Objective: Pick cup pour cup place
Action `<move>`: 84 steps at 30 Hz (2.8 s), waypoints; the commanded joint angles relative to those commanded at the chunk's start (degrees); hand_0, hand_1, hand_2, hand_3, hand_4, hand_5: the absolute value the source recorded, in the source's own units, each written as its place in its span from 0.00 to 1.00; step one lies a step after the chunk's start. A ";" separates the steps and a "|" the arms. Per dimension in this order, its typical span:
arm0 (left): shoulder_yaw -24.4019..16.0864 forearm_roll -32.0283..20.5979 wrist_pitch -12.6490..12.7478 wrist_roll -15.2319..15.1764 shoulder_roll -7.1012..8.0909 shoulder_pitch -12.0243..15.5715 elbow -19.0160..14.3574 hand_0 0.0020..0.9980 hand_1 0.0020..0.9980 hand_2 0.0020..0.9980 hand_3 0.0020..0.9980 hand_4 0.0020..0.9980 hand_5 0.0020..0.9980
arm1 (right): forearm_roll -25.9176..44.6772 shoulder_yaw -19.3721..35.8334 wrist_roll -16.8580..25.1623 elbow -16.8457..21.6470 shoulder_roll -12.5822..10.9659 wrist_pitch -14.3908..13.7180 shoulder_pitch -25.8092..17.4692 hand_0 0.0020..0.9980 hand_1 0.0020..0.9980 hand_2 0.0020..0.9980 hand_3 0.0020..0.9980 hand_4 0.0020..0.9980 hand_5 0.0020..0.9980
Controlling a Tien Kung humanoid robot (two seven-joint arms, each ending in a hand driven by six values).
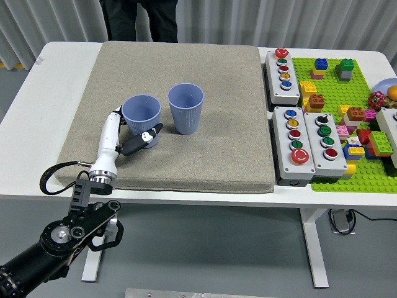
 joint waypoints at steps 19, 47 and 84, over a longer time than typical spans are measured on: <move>-1.90 3.53 0.00 1.24 -0.50 1.27 -0.71 0.68 0.73 0.88 0.91 0.92 0.46 | -0.57 -0.01 -0.12 -0.01 0.01 -0.08 -0.27 0.67 0.61 0.56 0.56 0.00 0.21; -6.81 6.51 0.00 1.02 -0.20 5.58 -5.32 0.83 0.90 1.00 1.00 1.00 0.60 | -0.63 -0.04 0.10 -0.01 -0.08 -0.31 -0.36 0.67 0.61 0.56 0.55 0.00 0.21; -12.50 -27.53 0.00 -13.37 1.13 10.56 -33.53 0.87 0.88 1.00 1.00 0.71 1.00 | -0.16 -0.68 0.20 -0.14 -0.02 -0.95 -0.20 0.67 0.61 0.56 0.55 0.00 0.20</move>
